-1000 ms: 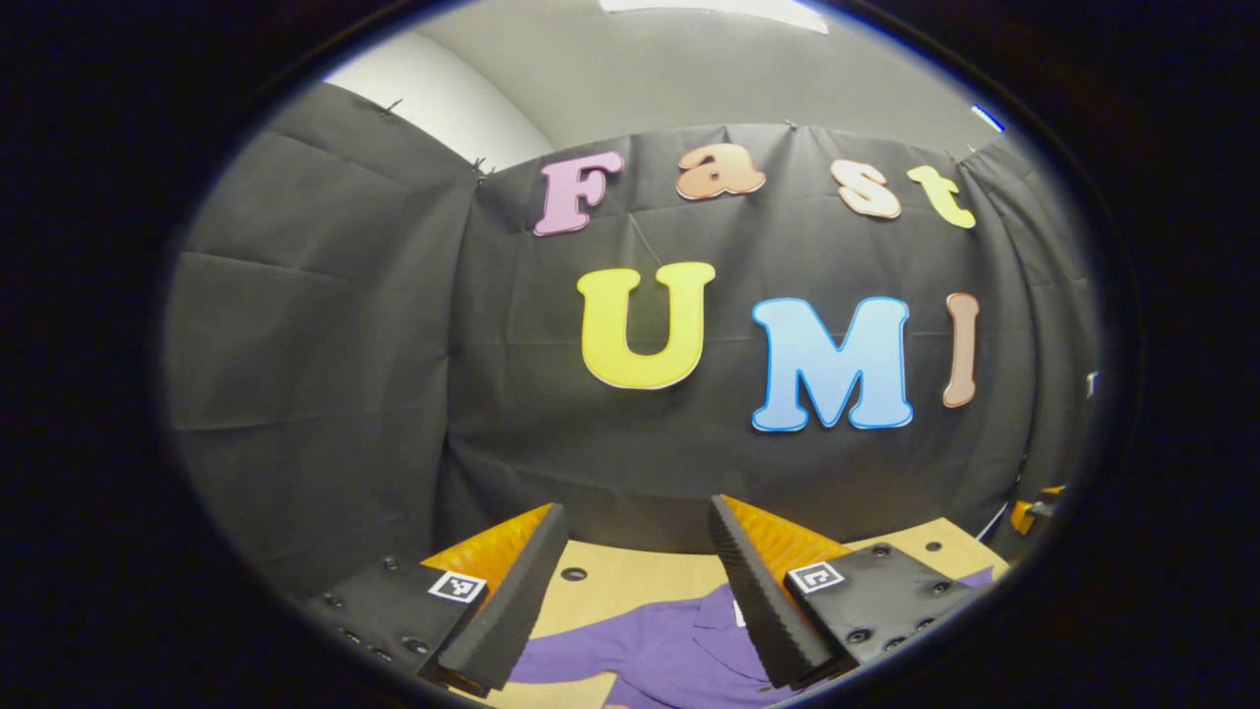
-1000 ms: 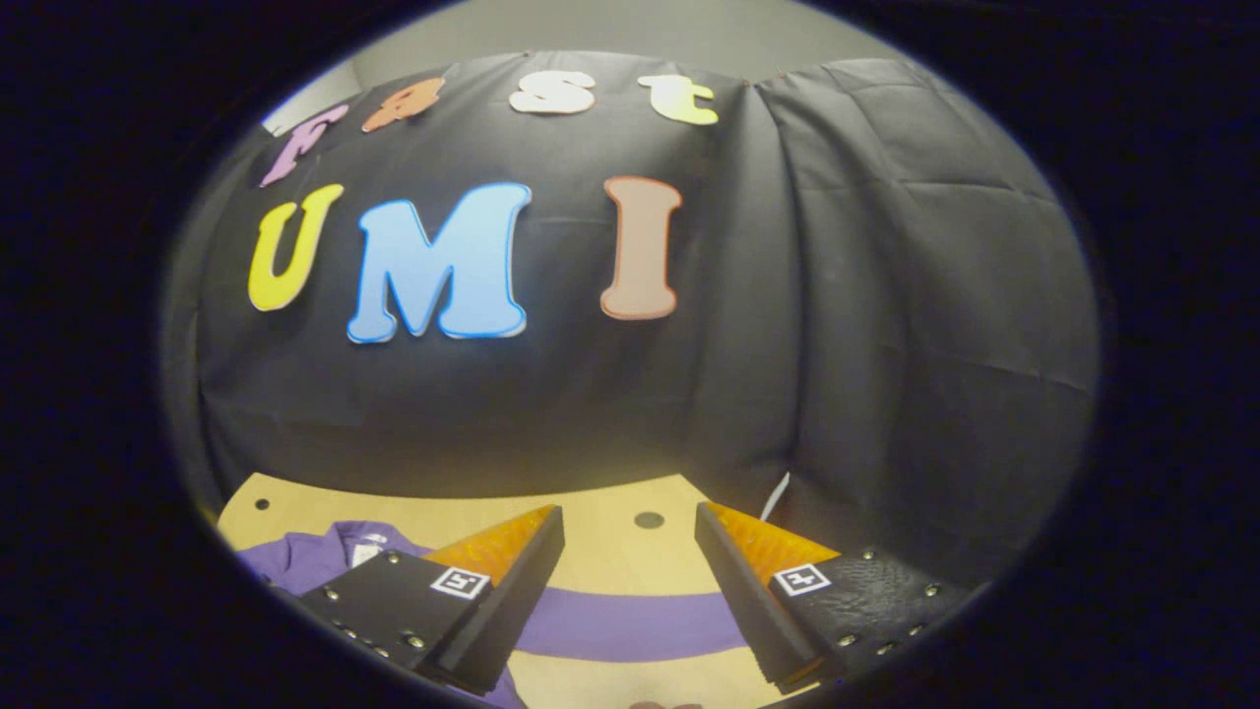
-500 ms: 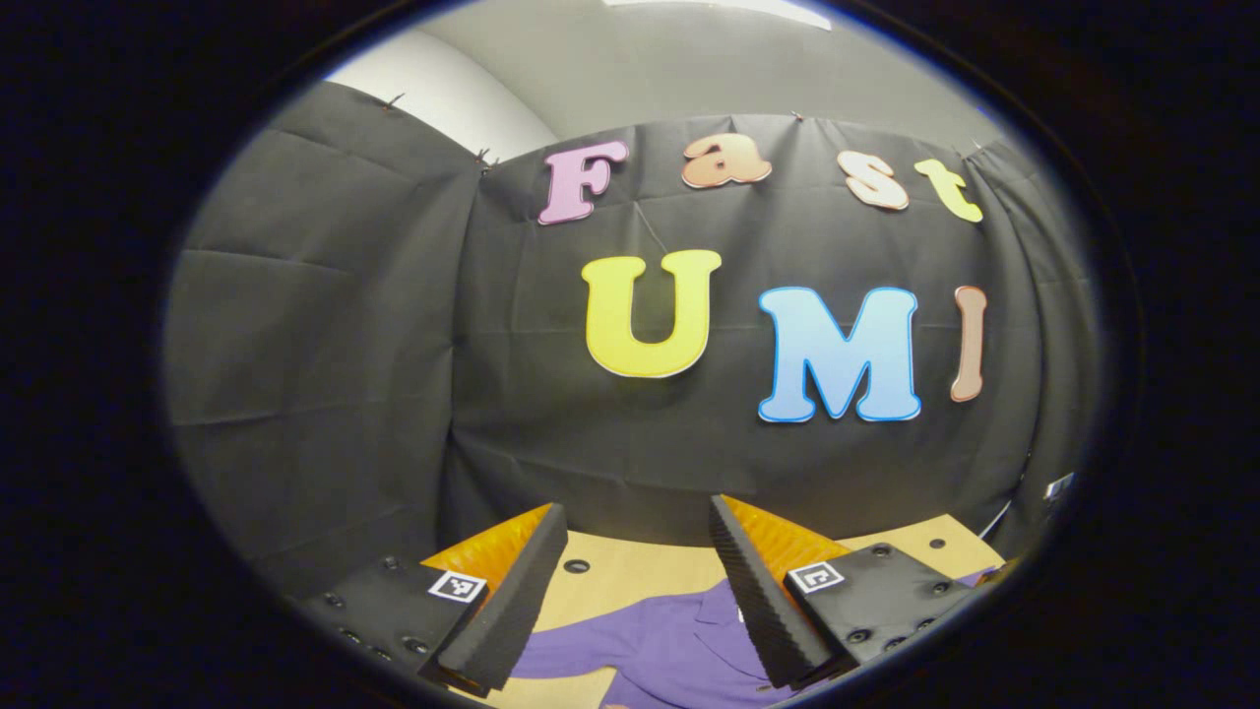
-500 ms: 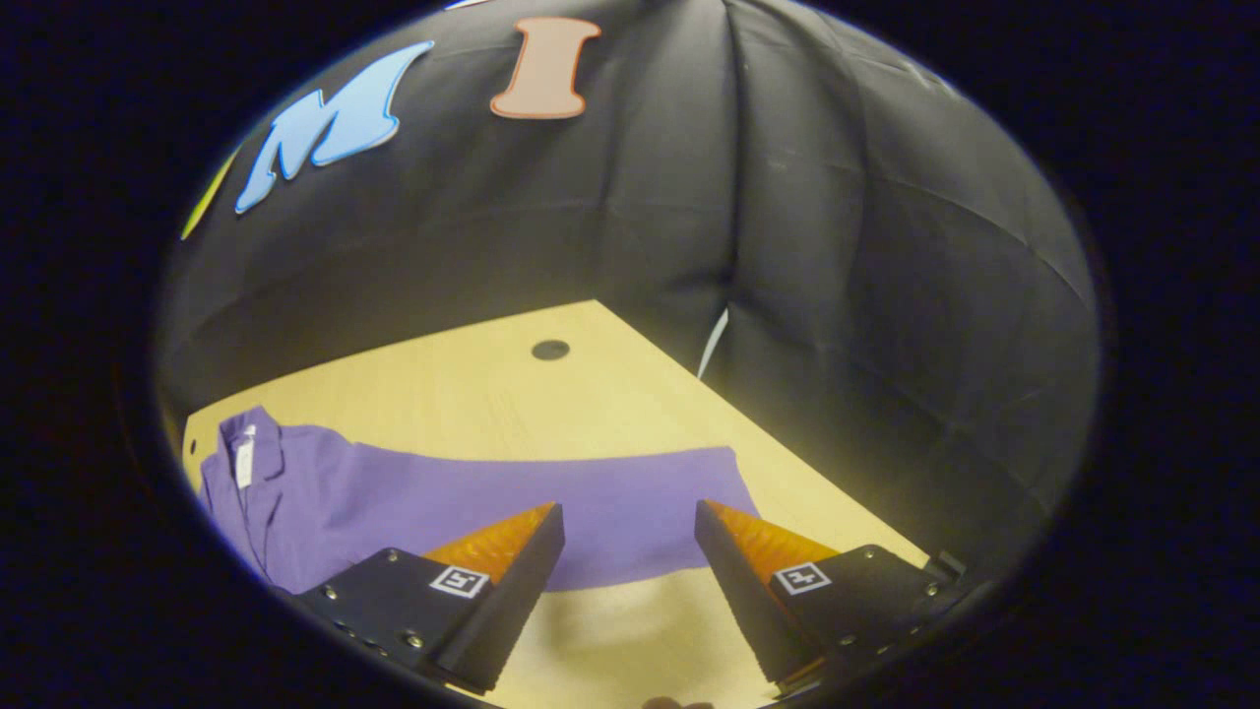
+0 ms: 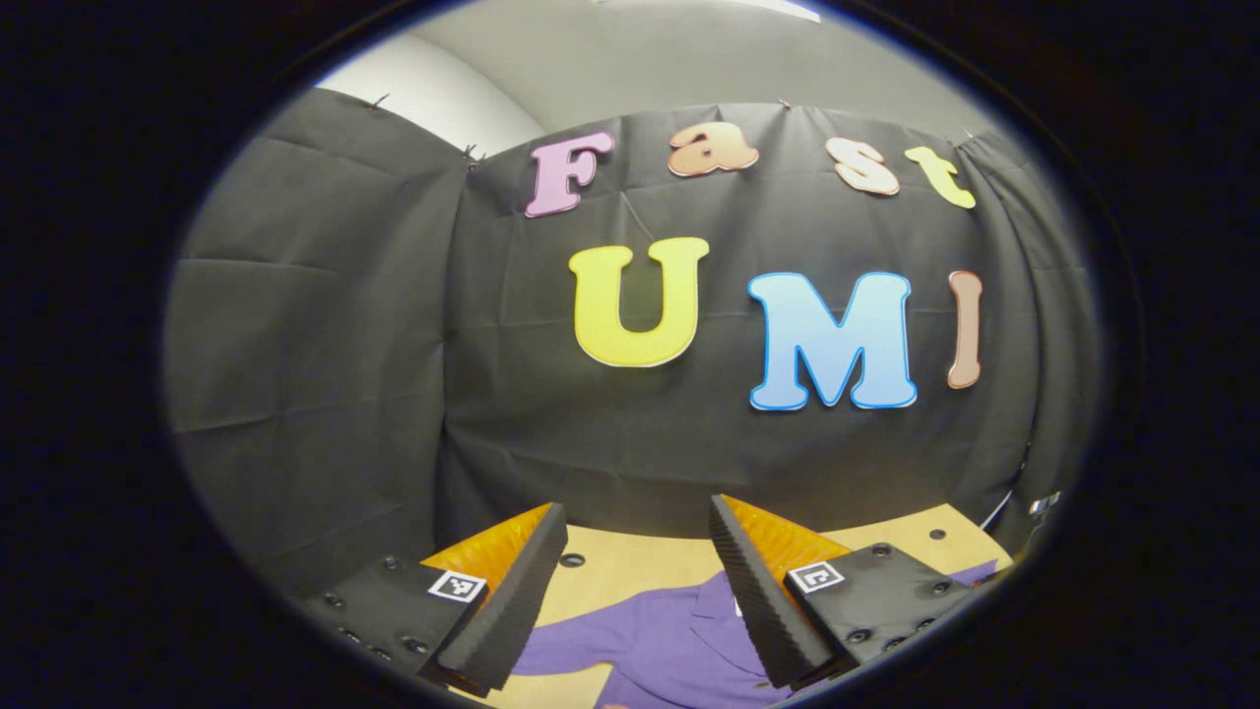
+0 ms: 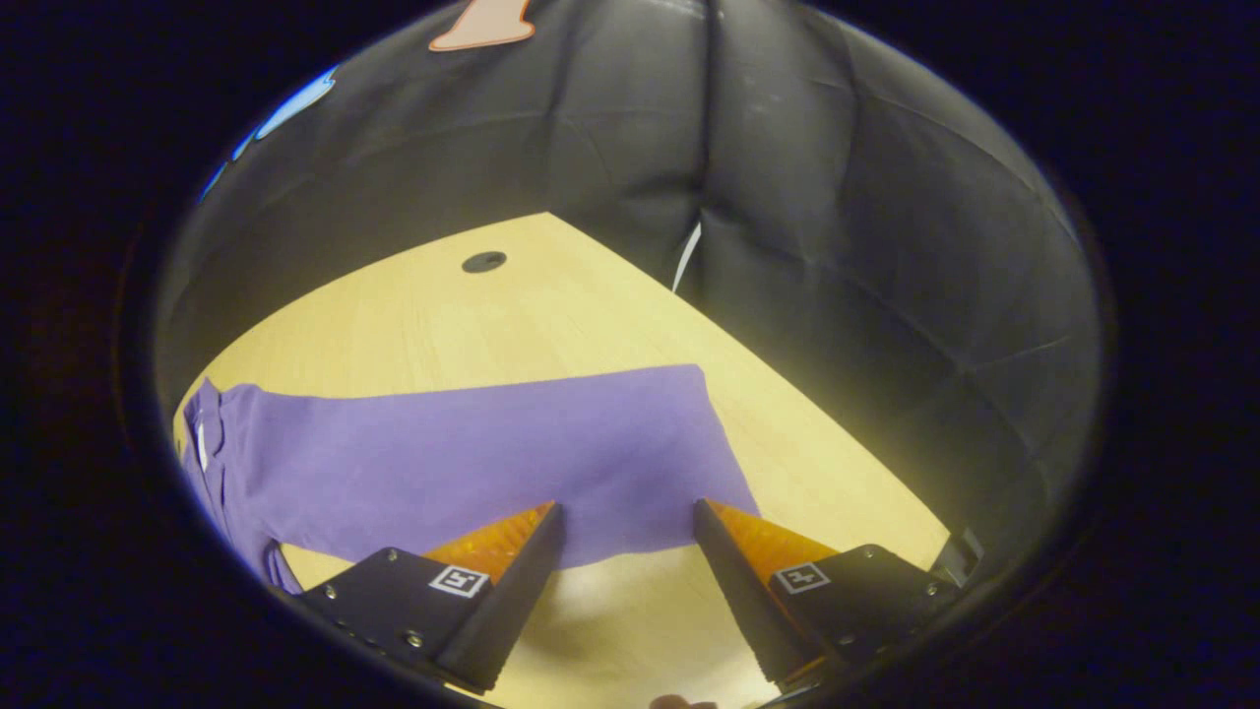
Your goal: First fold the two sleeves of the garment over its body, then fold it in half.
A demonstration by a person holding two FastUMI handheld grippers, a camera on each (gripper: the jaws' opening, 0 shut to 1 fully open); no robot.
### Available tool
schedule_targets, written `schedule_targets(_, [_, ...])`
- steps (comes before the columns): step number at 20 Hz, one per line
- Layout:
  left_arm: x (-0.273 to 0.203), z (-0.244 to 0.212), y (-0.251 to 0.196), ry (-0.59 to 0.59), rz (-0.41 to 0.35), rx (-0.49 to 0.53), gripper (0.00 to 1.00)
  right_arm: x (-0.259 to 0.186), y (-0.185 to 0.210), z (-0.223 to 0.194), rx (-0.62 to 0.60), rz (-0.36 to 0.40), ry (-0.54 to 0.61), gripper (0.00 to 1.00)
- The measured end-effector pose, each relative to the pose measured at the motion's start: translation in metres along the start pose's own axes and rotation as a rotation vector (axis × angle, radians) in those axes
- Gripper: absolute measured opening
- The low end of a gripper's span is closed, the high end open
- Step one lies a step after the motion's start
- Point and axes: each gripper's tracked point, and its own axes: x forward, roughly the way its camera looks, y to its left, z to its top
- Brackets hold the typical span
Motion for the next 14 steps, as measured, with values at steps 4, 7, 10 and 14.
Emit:
schedule_targets(4, [0.003, -0.005, -0.008, 0.012, -0.002, -0.006, 1.0, 0.002, -0.008, -0.008, 0.074, 0.035, -0.003, 0.95])
schedule_targets(7, [0.002, -0.011, -0.012, 0.019, -0.004, -0.017, 1.0, 0.003, -0.011, -0.009, 0.06, 0.047, -0.001, 0.9])
schedule_targets(10, [0.003, -0.012, -0.017, 0.019, -0.006, -0.015, 1.0, 0.001, -0.001, 0.001, 0.053, 0.052, 0.001, 0.81])
schedule_targets(14, [0.001, -0.009, -0.016, 0.012, -0.007, -0.005, 1.0, 0.0, 0.0, 0.001, 0.065, 0.067, 0.024, 0.64])
